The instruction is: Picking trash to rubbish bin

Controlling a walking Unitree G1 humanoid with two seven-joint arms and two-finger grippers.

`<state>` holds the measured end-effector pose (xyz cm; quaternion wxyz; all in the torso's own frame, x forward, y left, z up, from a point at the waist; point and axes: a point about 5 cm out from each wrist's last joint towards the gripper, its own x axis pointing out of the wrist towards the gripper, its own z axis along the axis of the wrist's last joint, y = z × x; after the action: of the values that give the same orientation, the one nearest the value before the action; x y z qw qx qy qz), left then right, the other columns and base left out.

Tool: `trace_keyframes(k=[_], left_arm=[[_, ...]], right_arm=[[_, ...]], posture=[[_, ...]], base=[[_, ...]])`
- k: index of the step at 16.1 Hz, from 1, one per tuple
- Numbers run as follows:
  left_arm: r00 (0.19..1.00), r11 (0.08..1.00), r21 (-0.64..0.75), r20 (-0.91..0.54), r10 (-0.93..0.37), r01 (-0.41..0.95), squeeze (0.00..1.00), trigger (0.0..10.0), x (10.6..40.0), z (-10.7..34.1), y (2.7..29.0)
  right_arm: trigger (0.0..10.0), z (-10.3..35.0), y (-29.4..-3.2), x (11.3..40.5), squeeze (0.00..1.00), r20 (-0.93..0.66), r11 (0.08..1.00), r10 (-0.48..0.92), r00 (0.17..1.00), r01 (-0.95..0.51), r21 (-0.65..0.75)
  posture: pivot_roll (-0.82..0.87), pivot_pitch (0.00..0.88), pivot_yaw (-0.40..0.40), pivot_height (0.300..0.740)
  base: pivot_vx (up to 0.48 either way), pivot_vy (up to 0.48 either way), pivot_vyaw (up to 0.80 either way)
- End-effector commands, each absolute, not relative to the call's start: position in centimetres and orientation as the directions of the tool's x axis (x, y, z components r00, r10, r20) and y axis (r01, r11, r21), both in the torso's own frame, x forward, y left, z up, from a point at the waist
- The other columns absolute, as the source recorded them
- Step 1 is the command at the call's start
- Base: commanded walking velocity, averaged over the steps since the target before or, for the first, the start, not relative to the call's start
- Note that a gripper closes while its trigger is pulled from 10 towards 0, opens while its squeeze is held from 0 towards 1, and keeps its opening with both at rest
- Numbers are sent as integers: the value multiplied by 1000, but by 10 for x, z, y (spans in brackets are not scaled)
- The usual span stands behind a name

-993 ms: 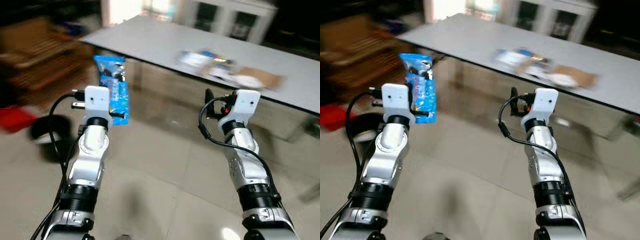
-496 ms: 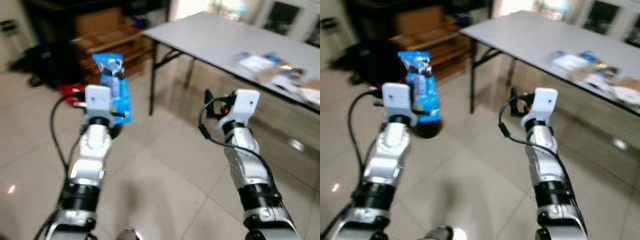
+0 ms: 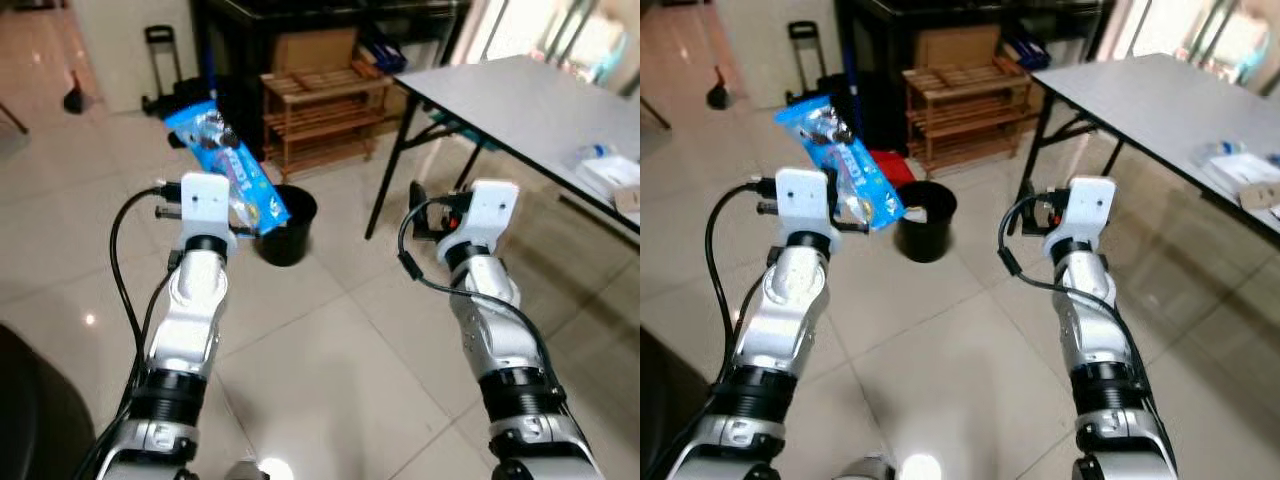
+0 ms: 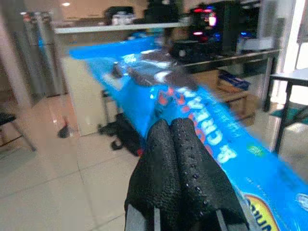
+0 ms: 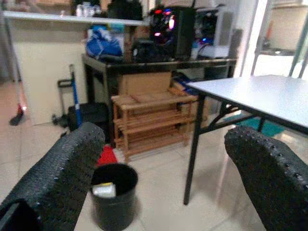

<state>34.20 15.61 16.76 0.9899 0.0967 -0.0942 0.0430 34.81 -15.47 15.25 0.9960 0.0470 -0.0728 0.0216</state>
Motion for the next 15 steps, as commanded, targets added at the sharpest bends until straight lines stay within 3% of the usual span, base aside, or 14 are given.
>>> trace_keyframes(k=[1,4,15], left_arm=[[983,979,176,172,70,-101,0,10000,342,163,157],[985,981,164,155,75,-100,0,10000,341,158,158],[988,982,163,137,74,-96,0,10000,342,153,158]], right_arm=[[10000,148,-155,348,0,128,994,42,991,-54,95],[10000,142,-155,347,0,100,993,43,994,-53,102],[10000,134,-152,346,0,65,991,80,995,-86,105]], posture=[[9,51,-100,740],[7,51,-99,740],[6,51,-100,740]], base=[[0,0,800],[102,0,267],[381,0,-36]])
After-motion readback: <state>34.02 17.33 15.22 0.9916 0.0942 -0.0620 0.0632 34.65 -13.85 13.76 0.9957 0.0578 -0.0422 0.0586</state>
